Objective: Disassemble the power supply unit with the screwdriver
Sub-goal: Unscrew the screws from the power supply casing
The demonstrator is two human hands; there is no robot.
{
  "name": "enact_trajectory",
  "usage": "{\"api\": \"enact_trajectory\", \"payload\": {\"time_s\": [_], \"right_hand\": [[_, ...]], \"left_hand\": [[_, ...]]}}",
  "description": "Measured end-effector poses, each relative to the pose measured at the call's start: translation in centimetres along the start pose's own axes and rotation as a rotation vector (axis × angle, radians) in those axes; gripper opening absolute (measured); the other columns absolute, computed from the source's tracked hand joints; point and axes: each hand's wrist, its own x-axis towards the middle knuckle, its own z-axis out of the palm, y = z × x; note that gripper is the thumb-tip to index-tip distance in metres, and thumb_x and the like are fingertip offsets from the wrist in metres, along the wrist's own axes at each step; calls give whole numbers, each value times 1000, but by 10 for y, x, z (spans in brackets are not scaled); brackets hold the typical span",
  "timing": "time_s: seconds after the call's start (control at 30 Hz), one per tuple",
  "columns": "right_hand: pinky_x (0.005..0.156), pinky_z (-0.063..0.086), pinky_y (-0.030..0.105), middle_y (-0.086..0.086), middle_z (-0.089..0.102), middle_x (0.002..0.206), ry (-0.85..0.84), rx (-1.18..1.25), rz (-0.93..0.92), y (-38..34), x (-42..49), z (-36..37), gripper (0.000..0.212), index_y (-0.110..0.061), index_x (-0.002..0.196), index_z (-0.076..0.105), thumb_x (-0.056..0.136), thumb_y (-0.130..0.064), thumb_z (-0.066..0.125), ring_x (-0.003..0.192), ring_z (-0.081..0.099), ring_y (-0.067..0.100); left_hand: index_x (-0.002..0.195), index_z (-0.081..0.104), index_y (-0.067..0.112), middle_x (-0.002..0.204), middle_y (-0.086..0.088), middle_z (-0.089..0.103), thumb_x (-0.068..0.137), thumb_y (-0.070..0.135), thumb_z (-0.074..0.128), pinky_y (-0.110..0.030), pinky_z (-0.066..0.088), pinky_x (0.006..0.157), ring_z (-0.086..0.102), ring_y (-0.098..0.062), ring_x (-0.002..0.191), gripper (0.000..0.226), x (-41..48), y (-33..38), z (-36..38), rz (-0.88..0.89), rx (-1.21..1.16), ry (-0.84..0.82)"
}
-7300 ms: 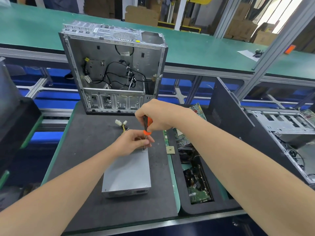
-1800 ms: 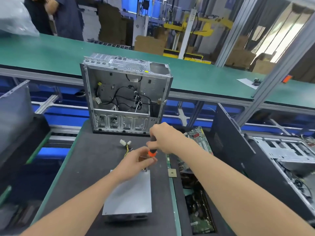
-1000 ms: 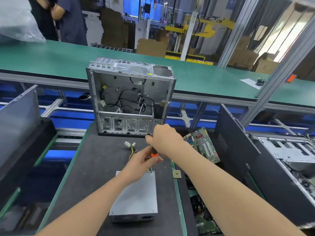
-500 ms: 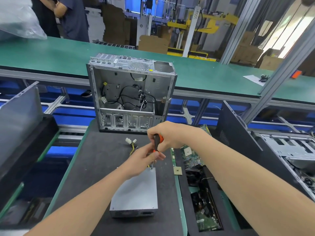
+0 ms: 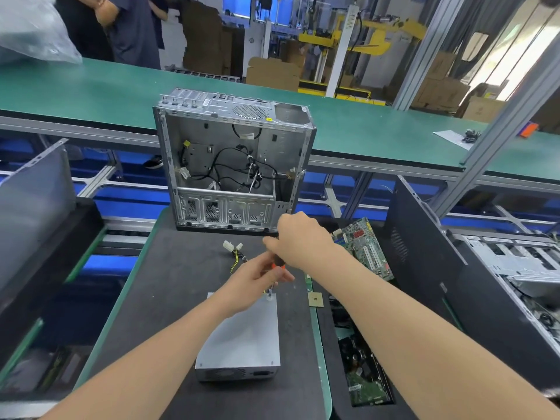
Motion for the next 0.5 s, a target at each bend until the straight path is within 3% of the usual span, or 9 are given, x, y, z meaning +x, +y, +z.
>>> {"api": "enact_trajectory", "payload": {"time_s": [0.07,0.2,0.33,0.5], "right_hand": [[53,37,31,3,48,80,-62,21,-78,6,4,-6,36,-15,77,44,96,-40,62,65,50,21],[57,44,29,0,59,88,-186,60,-238,17,5,-16,16,-19,94,58,89,-28,70,70,57,18],[59,45,26,-12,60,83,-279,71,-396,23,9,-22,19,-22,92,61,81,-17,75,72,57,8],[59,40,23,-7,61,93,-293,-17,-520,21,14,-18,23,-26,90,64,76,-16,79,82,57,9]], "left_hand": [[127,60,35,114,6,77,106,37,52,-54,51,106,70,-12,115,22,-2,0,-2,-9,-3,-8],[136,56,30,114,3,77,111,26,49,-50,51,107,70,-13,115,26,-1,1,-3,-8,18,-14],[129,58,30,112,5,77,110,26,51,-51,52,105,69,-11,113,20,0,0,-3,-16,35,-13],[114,63,31,105,2,78,107,22,57,-57,51,104,71,-20,110,12,1,-5,-3,-43,17,9]]}}
